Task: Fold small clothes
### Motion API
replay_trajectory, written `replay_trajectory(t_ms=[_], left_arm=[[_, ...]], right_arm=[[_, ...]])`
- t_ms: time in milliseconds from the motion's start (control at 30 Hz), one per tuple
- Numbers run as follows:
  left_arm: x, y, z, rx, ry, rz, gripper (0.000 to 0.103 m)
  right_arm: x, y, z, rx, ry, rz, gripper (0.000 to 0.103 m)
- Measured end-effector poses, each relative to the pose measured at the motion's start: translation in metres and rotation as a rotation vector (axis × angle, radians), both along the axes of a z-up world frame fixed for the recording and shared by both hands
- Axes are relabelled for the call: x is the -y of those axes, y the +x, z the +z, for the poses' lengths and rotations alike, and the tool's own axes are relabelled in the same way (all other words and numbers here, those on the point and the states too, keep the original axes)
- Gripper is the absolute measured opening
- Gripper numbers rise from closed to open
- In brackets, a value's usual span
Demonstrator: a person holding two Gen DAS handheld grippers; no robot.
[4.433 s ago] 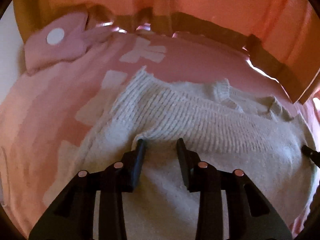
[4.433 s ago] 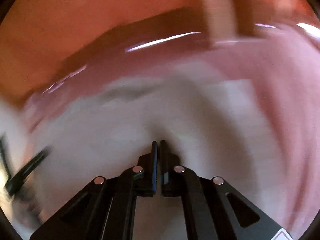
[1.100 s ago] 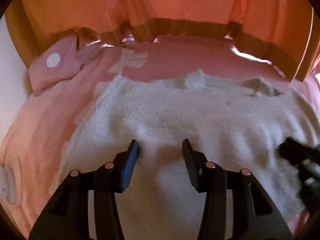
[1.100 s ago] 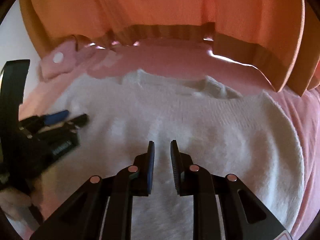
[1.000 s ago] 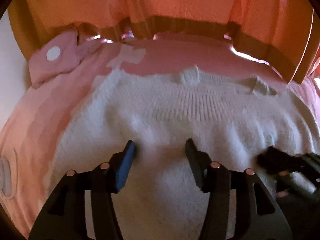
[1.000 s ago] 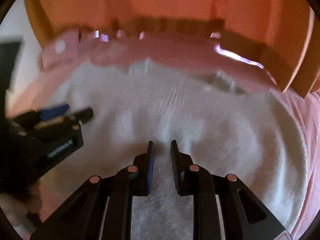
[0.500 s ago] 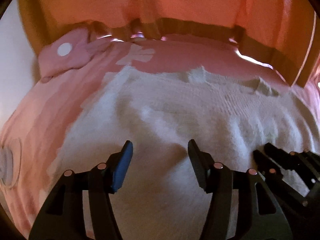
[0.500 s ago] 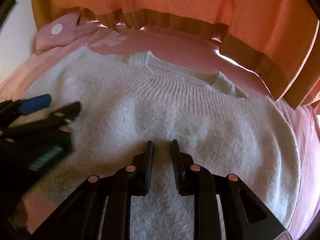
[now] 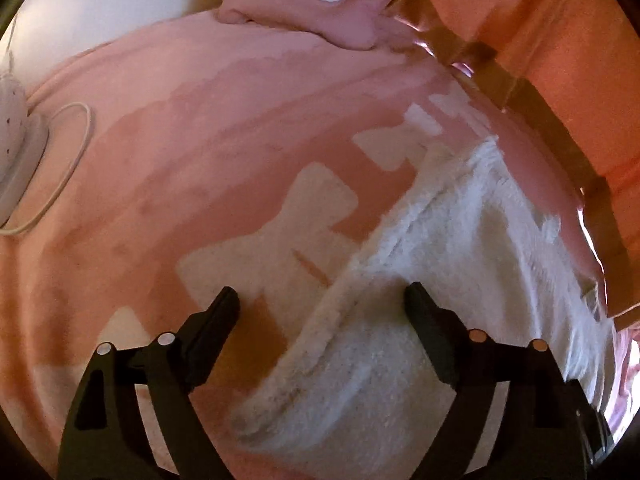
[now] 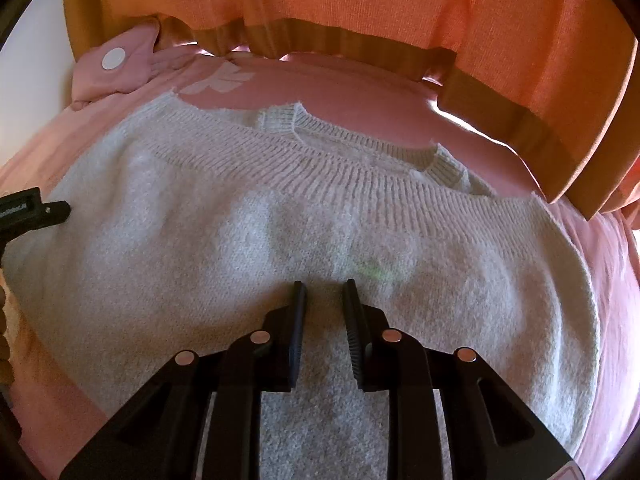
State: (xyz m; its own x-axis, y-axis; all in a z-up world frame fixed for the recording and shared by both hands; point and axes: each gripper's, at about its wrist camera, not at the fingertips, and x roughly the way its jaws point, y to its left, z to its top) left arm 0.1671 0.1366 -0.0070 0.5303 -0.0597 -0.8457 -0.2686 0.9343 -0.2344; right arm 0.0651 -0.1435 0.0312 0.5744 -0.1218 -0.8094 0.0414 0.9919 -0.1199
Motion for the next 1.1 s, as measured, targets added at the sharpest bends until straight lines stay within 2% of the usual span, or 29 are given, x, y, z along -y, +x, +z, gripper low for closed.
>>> replay_trajectory(t_ms=[133,233,300,467,533,567,600,667,700,767,833,867,900,967,1067,1100], left_arm=[[-0.005,-0.002,0.001,0.007,0.005,0.052,0.086],[-0.005,-0.008,0.009,0.041,0.082,0.109,0.086],[-0.004,-0.005,0.01,0.037,0.107,0.091,0.086],[-0.009,0.001,-0.003,-0.01,0.066,0.094,0.086],[-0.007,0.003,-0.001,-0.004,0.061,0.066,0.077],[-0.005,0.002,0.0,0.002,0.056,0.05,0.062],[-0.002,0.001,0.003,0.016,0.033,0.01,0.039],[0.006,0.001,0.009,0.036,-0.03,-0.074,0.011],[0.01,0.0,0.012,0.045,-0.031,-0.087,0.008],[0.013,-0.004,0.019,0.065,-0.037,-0.107,0.008],[0.003,-0.008,0.026,0.071,-0.086,-0.073,0.012],[-0.003,-0.009,0.027,0.07,-0.09,-0.047,0.02],[-0.013,-0.011,0.029,0.065,-0.088,-0.006,0.037],[-0.028,-0.018,0.026,0.053,-0.108,0.036,0.059],[-0.041,-0.03,0.013,0.005,-0.146,0.044,0.063],[-0.043,-0.037,0.004,-0.018,-0.182,0.044,0.064]], right_arm=[[0.002,0.0,0.0,0.003,0.012,0.003,0.022],[0.005,0.0,0.0,0.003,0.023,0.006,0.022],[0.007,0.001,0.0,0.0,0.038,0.005,0.023],[0.009,0.002,0.0,-0.003,0.055,0.001,0.023],[0.009,0.002,0.001,-0.003,0.056,0.0,0.023],[0.009,0.002,0.001,-0.004,0.057,0.0,0.023],[0.009,0.002,0.001,-0.004,0.058,-0.002,0.023],[0.009,0.002,0.001,-0.005,0.061,-0.003,0.024],[0.009,0.002,0.001,-0.006,0.065,-0.003,0.024],[0.011,0.002,0.001,-0.008,0.078,-0.004,0.024],[0.012,0.002,0.001,-0.01,0.093,-0.004,0.024],[0.015,0.002,0.001,-0.012,0.106,-0.005,0.024],[0.016,0.002,0.001,-0.013,0.116,-0.006,0.025],[0.019,0.002,0.001,-0.015,0.136,-0.004,0.026],[0.021,0.002,0.002,-0.019,0.155,0.002,0.027],[0.022,0.002,0.002,-0.02,0.16,0.002,0.028]])
